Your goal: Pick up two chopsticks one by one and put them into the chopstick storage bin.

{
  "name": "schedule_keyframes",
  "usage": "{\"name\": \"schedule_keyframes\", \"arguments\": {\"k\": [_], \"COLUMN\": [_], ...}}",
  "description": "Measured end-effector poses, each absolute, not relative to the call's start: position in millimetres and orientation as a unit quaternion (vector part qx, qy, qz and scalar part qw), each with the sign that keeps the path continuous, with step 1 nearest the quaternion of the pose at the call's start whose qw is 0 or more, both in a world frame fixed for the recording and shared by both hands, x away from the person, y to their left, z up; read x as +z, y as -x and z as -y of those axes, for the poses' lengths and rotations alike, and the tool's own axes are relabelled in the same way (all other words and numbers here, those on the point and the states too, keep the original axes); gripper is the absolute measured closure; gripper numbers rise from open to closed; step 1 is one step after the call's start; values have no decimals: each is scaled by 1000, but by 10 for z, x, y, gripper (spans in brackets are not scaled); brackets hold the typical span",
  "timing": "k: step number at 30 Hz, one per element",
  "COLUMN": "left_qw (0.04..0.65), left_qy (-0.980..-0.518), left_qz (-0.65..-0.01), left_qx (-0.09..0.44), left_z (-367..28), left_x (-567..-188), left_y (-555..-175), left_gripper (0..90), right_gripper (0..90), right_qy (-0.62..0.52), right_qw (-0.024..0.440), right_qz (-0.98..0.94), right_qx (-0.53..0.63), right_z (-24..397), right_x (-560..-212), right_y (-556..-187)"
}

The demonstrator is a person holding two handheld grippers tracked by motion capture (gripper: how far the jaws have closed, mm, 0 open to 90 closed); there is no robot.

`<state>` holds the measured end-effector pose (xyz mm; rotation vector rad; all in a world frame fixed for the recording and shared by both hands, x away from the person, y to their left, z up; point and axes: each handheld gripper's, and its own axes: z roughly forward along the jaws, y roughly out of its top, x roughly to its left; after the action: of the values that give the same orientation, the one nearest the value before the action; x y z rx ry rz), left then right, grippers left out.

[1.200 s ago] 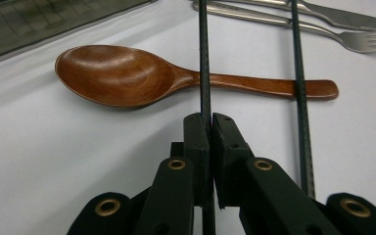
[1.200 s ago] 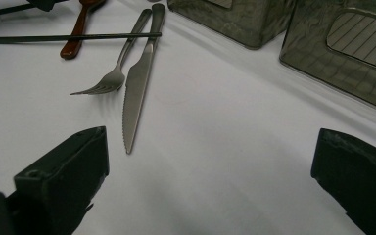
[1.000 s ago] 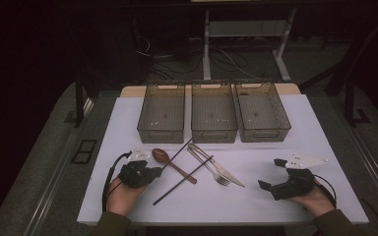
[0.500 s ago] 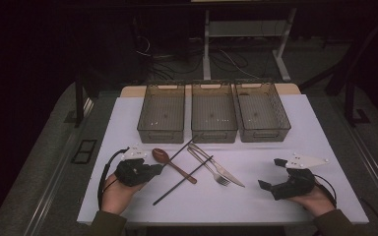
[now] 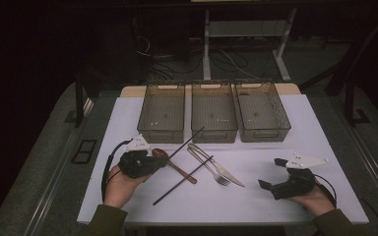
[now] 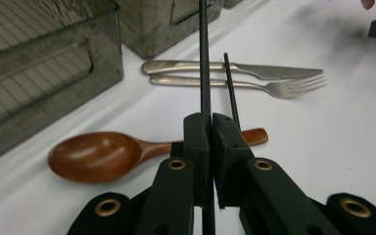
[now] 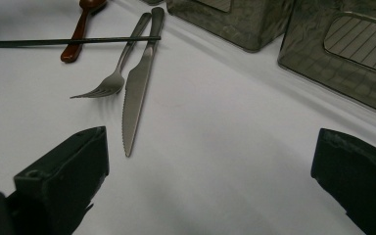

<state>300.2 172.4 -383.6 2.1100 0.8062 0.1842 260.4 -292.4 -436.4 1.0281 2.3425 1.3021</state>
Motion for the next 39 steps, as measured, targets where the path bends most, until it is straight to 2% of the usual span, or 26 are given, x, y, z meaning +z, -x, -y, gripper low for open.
{"name": "schedule_keyframes", "arguments": {"k": [20,39], "left_qw": [427,426], "left_qy": [-844,-833], "left_qz": [-313,-337], "left_qx": [85,107], "left_z": [-1627,-1606], "left_x": [-3456,-3334], "left_y": [-3409,-3944], "left_gripper": [843,843], "right_gripper": [2,2], "right_qy": [-358,-361], "right_qw": [134,133], "right_qz": [-806,-806], "right_qx": [451,449], "right_z": [2927,2933], "right_x": [-4365,-4367], "right_y": [-2609,-2614]}}
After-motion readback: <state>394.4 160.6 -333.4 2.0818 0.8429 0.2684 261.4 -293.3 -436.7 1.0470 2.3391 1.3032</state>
